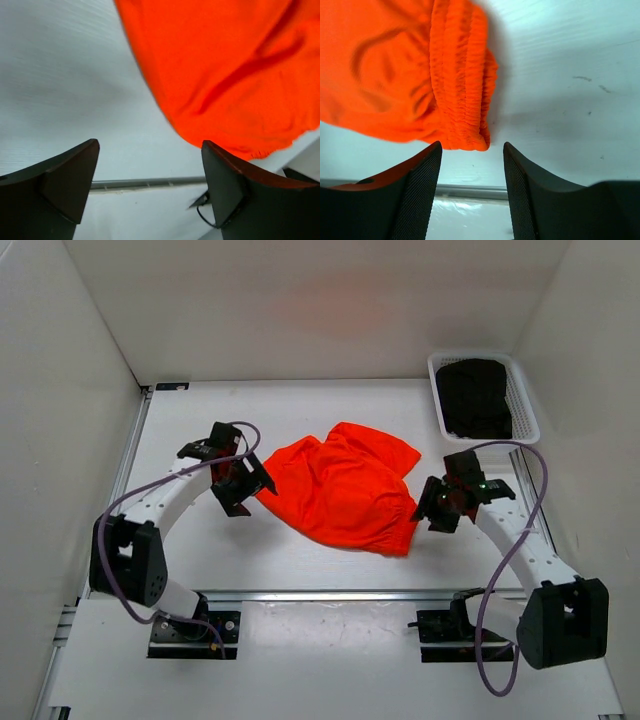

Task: Fold and stack the shorts
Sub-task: Flatten the shorts out

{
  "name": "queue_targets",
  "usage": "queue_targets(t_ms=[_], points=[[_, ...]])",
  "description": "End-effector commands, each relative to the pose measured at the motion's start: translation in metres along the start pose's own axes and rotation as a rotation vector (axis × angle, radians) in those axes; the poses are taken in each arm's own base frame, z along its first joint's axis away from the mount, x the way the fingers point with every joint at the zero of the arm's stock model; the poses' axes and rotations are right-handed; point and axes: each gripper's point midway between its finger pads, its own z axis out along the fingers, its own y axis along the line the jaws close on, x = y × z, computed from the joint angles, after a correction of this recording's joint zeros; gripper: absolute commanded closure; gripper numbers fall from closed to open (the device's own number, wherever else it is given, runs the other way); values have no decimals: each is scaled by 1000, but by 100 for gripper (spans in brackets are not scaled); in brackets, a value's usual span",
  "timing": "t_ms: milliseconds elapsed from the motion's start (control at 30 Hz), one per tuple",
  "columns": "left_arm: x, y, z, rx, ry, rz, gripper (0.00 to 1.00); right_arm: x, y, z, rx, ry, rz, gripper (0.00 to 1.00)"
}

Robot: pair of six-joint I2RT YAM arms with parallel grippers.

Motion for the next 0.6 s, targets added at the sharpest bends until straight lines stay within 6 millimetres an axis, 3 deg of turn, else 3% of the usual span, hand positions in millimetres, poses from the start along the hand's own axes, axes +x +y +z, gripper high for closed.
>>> queue_targets(t_ms=[0,33,133,233,300,400,567], points=[[-34,-15,-21,20,-159,63,9,-33,23,-24,-110,-100,67,42],[-41,-10,-23,-3,-183,50,11,-39,25,-32,-125,-134,69,44],[-52,16,-11,-80,-184,4,15,-32,22,-42,-144,-152,101,44],[-63,35,7,-137,-155,-53,8,-4,16,-35,-169,-92,171,44],[-76,32,19,-149,-147,-55,5,21,13,-24,-203,-25,254,37],[-89,31,39,-182,-125,-40,3,39,23,-15,-296,33,326,27],[-112,22,62,-192,-106,-35,3,51,28,0,-364,68,455,25]])
